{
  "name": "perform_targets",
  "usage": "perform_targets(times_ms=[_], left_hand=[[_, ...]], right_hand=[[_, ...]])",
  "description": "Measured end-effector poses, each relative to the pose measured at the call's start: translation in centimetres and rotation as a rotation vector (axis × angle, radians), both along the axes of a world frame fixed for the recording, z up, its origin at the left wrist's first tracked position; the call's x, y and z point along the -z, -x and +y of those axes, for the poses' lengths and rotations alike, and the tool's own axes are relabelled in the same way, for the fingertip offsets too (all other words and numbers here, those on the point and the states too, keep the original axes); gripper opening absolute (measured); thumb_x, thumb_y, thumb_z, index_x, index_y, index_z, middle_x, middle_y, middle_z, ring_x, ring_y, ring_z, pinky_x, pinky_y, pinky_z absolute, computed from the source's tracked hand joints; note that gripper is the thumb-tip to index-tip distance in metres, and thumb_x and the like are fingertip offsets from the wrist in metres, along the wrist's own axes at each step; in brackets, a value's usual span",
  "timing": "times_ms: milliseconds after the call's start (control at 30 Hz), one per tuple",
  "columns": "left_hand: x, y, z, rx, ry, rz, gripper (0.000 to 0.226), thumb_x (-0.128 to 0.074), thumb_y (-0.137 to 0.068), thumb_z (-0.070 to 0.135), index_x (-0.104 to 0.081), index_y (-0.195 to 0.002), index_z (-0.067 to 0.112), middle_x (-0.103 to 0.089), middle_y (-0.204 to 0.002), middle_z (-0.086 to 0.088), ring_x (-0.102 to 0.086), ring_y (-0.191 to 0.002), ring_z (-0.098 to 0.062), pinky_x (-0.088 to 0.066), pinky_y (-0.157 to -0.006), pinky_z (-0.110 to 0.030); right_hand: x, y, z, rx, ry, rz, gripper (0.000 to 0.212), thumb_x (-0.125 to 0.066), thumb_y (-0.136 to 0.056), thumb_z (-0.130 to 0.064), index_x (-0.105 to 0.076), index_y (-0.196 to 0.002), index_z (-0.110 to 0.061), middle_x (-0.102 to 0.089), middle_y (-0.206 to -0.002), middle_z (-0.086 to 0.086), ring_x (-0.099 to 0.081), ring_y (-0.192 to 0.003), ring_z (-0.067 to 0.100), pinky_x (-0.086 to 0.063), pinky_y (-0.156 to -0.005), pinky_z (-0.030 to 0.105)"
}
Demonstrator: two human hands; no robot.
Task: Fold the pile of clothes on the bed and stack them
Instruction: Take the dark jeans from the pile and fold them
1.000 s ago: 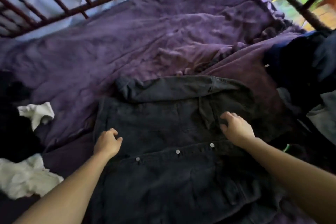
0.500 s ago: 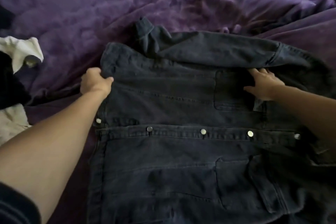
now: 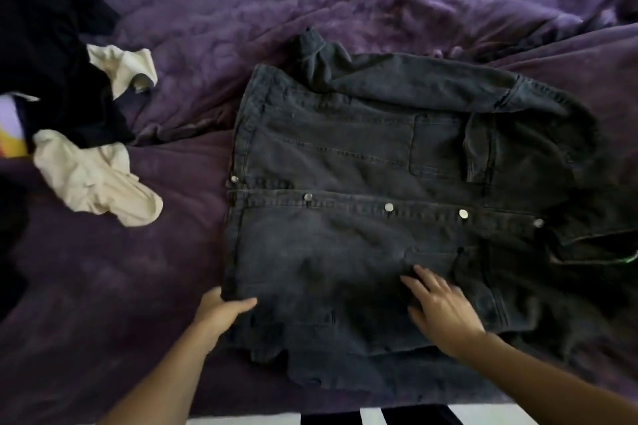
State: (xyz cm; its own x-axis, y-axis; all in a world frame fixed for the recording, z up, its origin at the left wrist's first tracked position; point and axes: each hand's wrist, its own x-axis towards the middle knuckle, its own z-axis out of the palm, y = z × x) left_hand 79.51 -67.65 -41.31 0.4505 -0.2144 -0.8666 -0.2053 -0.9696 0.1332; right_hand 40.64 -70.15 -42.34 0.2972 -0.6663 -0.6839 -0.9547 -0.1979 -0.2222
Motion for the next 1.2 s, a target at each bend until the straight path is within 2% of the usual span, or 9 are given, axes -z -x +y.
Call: perform_targets(times_ms=[167, 267, 433, 567, 667, 767, 833, 1000, 1200], left_hand=[[-0.7, -1.8, 2.7, 0.158, 0.092, -0.372, 0.038, -0.073, -0.084, 0.027, -0.063, -0.114, 0.008, -0.065, -0.117, -0.014, -0.060, -0.105, -0.035, -0.050, -0.083, -0.042], [-2.1, 0.4, 2.1, 0.351, 0.351, -0.673, 0.027, -0.071, -0.081, 0.016, -0.058, -0.104, 0.012, -0.058, -0.107, -0.016, -0.054, -0.101, -0.039, -0.046, -0.070, -0.045], [-2.0, 6.5, 7.0, 0.880, 0.741, -0.346, 0.028, -0.075, -0.075, 0.032, -0.053, -0.066, 0.017, -0.054, -0.065, 0.001, -0.057, -0.065, -0.026, -0.038, -0.054, -0.031], [0.4, 10.1, 12.7, 1.409, 0.546, -0.168, 0.061, -0.058, -0.071, 0.064, -0.055, -0.119, 0.027, -0.050, -0.115, -0.001, -0.047, -0.110, -0.024, -0.039, -0.090, -0.038], [1.0, 11.7, 13.6, 1.392, 0.429, -0.242, 0.076, -0.062, -0.073, 0.062, -0.037, -0.139, 0.034, -0.036, -0.133, -0.004, -0.035, -0.124, -0.026, -0.029, -0.101, -0.041], [0.0, 12.3, 12.5, 1.291, 0.411, -0.329, 0.043, -0.061, -0.081, 0.046, -0.052, -0.120, 0.032, -0.041, -0.128, -0.001, -0.037, -0.120, -0.024, -0.032, -0.096, -0.040], [-1.2, 11.9, 11.5, 1.236, 0.472, -0.287, 0.020, -0.065, -0.079, 0.034, -0.055, -0.095, 0.028, -0.048, -0.109, 0.003, -0.045, -0.109, -0.021, -0.034, -0.086, -0.035], [-5.4, 9.7, 10.8, 0.993, 0.669, -0.010, 0.032, -0.053, -0.072, 0.000, -0.033, -0.073, 0.025, -0.042, -0.057, 0.004, -0.045, -0.057, -0.026, -0.025, -0.053, -0.037], [-10.3, 3.6, 10.7, 1.254, 0.534, 0.039, 0.020, -0.052, -0.082, 0.044, -0.037, -0.091, 0.035, -0.057, -0.070, 0.004, -0.055, -0.068, -0.020, -0.039, -0.058, -0.036]], right_hand=[[-3.2, 0.3, 4.8, 0.009, 0.206, -0.097, 0.048, -0.084, -0.063, -0.019, -0.070, -0.110, -0.017, -0.065, -0.116, 0.012, -0.063, -0.107, 0.036, -0.054, -0.080, 0.043], [-3.6, 0.8, 7.2, 0.000, 0.370, -0.275, 0.025, -0.080, -0.060, -0.016, -0.063, -0.078, -0.021, -0.059, -0.080, -0.003, -0.061, -0.071, 0.025, -0.047, -0.057, 0.030], [-1.6, 0.4, 12.4, -0.198, 0.168, -0.029, 0.051, -0.064, -0.054, -0.054, -0.070, -0.097, -0.028, -0.065, -0.101, -0.004, -0.065, -0.094, 0.022, -0.053, -0.073, 0.034], [-0.4, 1.4, 12.8, 0.127, 0.192, 0.087, 0.018, -0.056, -0.089, -0.036, -0.066, -0.101, -0.027, -0.066, -0.107, -0.003, -0.059, -0.108, 0.025, -0.037, -0.088, 0.036], [-2.8, 1.5, 13.2, 0.422, 0.287, -0.108, 0.009, -0.057, -0.092, -0.029, -0.061, -0.095, -0.022, -0.070, -0.083, 0.008, -0.065, -0.081, 0.035, -0.042, -0.065, 0.035], [-6.6, 2.2, 13.8, 0.346, 0.313, -0.210, 0.007, -0.052, -0.095, -0.034, -0.053, -0.094, -0.026, -0.067, -0.072, 0.003, -0.063, -0.070, 0.032, -0.039, -0.056, 0.033], [-8.8, 3.4, 14.2, 0.269, 0.352, -0.179, 0.015, -0.051, -0.095, -0.041, -0.050, -0.089, -0.028, -0.065, -0.067, 0.001, -0.062, -0.065, 0.029, -0.035, -0.053, 0.032], [-10.9, 6.5, 14.6, 0.125, 0.242, 0.032, 0.046, -0.046, -0.079, -0.077, -0.046, -0.085, -0.032, -0.064, -0.076, -0.007, -0.063, -0.076, 0.020, -0.036, -0.056, 0.031], [-10.5, 7.3, 13.4, 0.005, 0.208, 0.213, 0.031, -0.055, -0.088, -0.056, -0.060, -0.109, -0.034, -0.061, -0.111, -0.013, -0.059, -0.107, 0.013, -0.043, -0.078, 0.027]])
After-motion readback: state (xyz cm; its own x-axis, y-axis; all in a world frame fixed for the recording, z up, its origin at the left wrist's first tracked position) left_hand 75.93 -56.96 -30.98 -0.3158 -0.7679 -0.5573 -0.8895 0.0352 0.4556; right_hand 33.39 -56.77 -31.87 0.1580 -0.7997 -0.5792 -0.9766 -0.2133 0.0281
